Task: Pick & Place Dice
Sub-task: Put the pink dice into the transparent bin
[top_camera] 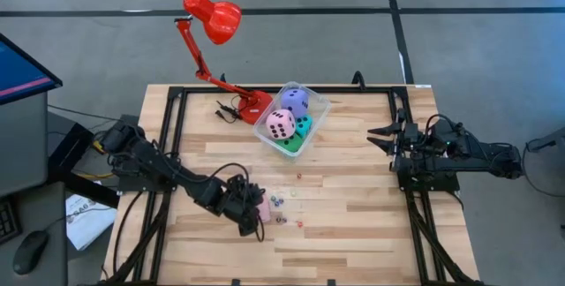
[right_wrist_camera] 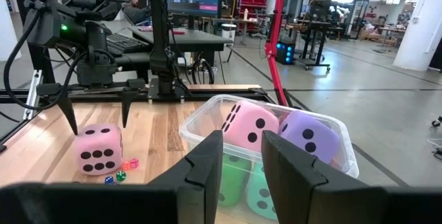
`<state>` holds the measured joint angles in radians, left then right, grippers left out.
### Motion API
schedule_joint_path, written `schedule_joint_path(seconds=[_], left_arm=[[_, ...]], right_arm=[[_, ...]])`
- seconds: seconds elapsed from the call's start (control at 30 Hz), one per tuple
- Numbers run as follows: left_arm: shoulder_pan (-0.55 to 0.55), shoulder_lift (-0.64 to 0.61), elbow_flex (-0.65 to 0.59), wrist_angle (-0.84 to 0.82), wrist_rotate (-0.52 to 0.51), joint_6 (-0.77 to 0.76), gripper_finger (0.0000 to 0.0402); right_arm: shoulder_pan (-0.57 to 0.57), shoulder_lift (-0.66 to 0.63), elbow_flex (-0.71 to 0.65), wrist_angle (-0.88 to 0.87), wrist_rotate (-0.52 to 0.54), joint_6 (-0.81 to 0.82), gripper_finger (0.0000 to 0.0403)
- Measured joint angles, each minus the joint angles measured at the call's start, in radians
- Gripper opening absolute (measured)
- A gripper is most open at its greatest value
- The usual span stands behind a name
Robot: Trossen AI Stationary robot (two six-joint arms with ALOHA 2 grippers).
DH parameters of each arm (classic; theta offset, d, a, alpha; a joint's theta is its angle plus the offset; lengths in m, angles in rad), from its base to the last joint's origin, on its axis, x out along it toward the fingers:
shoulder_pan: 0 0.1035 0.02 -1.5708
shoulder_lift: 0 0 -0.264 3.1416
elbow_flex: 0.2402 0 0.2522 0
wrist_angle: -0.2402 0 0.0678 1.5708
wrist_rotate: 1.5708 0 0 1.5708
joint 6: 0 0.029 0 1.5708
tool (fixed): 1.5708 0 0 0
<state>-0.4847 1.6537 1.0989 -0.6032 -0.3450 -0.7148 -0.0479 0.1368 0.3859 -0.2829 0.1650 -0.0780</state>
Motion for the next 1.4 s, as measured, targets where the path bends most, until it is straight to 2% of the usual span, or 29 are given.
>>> schedule_joint_path(seconds=[0.23,0.67,0.93,1.13,1.4], left_arm=[[-0.003,0.007,-0.048,0.090,0.020,-0.010,0.0400],[-0.003,0.005,-0.082,0.138,0.028,-0.011,0.0400],[0.010,-0.027,-0.087,0.122,0.015,-0.004,0.0400],[0.015,-0.069,-0.089,0.091,-0.032,-0.004,0.0400],[0.014,-0.073,-0.088,0.108,-0.031,-0.002,0.0400]], right_arm=[[0.000,0.000,0.000,0.000,0.000,0.000,0.0098],[0.000,0.000,0.000,0.000,0.000,0.000,0.0098],[0.000,0.000,0.000,0.000,0.000,0.000,0.0098],[0.001,0.000,0.000,0.000,0.000,0.011,0.0098],[0.001,0.000,0.000,0.000,0.000,0.010,0.0098]])
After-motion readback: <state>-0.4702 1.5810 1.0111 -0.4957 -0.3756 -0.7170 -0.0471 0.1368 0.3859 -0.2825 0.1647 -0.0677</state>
